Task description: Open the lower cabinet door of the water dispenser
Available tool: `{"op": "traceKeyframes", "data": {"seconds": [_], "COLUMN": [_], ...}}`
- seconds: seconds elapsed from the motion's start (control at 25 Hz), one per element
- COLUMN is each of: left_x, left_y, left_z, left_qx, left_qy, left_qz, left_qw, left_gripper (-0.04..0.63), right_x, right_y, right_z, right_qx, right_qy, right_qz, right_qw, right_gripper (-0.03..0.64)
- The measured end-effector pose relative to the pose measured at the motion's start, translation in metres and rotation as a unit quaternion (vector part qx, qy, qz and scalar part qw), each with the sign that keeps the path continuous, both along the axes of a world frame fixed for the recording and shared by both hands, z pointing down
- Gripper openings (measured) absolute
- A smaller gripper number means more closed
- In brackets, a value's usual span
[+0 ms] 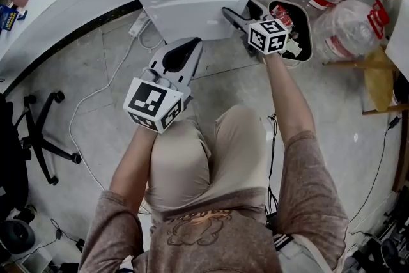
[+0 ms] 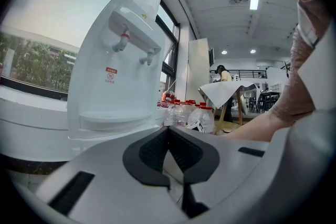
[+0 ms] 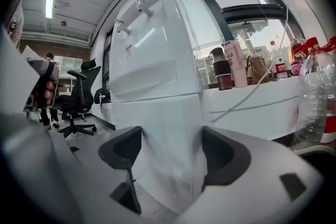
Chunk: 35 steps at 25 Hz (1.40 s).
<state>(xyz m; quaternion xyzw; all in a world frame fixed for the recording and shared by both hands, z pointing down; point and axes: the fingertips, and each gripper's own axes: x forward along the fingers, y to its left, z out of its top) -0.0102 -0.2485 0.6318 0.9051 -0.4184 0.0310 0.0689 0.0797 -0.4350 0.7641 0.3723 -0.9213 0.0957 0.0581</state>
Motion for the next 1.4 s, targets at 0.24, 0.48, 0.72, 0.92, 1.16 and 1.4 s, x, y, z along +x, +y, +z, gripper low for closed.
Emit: {"op": "traceKeyframes", "data": {"seconds": [0.24,0.48,0.72,0.92,1.16,1.4], "left_x": [-0.002,-0.005,-0.005,0.002,0.007,0.002], "left_y": [0.015,0.030,0.035,0.038,0.044,0.050], "left_z": [-0.006,-0.013,-0.014,-0.011,-0.014,-0.017], "left_qx": [0.003,0.010,0.009,0.007,0.009,0.008], "left_qy": [0.007,0.010,0.014,0.010,0.011,0.011], "left_qz": [-0.006,-0.008,-0.012,-0.005,-0.003,-0.008], "left_qw": [1.0000,0.9999,0.9998,0.9999,0.9999,0.9999], "left_gripper": [0.012,0.013,0.013,0.014,0.012,0.013], "right_x": [0.005,0.009,0.011,0.012,0.011,0.008], "right_y": [0.020,0.041,0.066,0.088,0.106,0.131], "right_z": [0.001,0.002,0.003,0.005,0.005,0.005], "right_qx": [-0.001,-0.005,-0.006,-0.008,-0.004,0.002], "right_qy": [0.018,0.019,0.028,0.038,0.053,0.057], "right_qz": [0.001,0.017,0.011,-0.001,-0.010,-0.036], "right_qw": [1.000,1.000,1.000,0.999,0.999,0.998], "right_gripper": [0.339,0.318,0.283,0.244,0.217,0.189]}}
